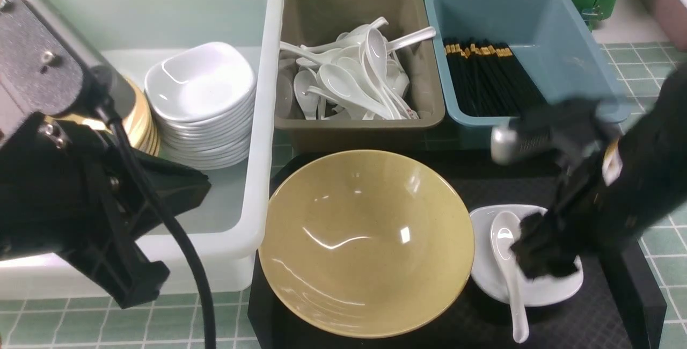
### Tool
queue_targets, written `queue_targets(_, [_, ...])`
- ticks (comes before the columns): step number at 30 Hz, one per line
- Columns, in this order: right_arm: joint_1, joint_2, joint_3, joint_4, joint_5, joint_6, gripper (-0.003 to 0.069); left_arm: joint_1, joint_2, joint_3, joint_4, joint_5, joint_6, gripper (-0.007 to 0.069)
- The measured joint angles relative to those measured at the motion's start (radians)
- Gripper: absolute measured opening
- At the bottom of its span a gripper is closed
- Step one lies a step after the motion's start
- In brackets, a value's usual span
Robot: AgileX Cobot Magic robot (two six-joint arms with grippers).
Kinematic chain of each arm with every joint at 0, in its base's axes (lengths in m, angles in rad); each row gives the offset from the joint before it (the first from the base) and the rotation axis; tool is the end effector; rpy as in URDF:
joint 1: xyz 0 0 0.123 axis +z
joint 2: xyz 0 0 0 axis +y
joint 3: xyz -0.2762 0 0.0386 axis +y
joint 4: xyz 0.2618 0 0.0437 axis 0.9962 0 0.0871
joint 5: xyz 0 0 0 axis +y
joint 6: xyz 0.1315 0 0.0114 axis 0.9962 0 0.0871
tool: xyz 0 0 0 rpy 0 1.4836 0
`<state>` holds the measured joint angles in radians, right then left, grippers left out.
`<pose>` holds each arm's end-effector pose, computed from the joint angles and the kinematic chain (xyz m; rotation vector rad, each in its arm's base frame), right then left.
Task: On blue table put chopsticks spoon bowls plates into blue grey white boxes.
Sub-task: 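Reach down and grasp the white spoon resting in the bowl with the right gripper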
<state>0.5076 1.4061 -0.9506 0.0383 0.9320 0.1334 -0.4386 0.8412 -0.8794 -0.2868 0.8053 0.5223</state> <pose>0.2448 0.1408 0.1987 -0.5112 2.8451 0.1704 0.1757 -0.1122 0.3291 0.9297 2.0264 -0.2934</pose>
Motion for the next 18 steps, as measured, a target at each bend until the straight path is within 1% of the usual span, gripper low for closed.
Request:
queue_targets(5, [0.011, -0.001, 0.105, -0.002, -0.189, 0.128, 0.0470, 0.000, 0.000, 0.000, -0.015, -0.016, 0.009, 0.0001])
queue_targets(9, [0.008, 0.010, 0.113, -0.006, -0.244, 0.157, 0.0470, 0.000, 0.000, 0.000, -0.021, -0.019, 0.009, 0.0001])
queue_targets(18, [0.007, 0.134, 0.115, -0.028, -0.287, 0.204, 0.0470, 0.000, 0.000, 0.000, -0.029, -0.016, 0.009, 0.0001])
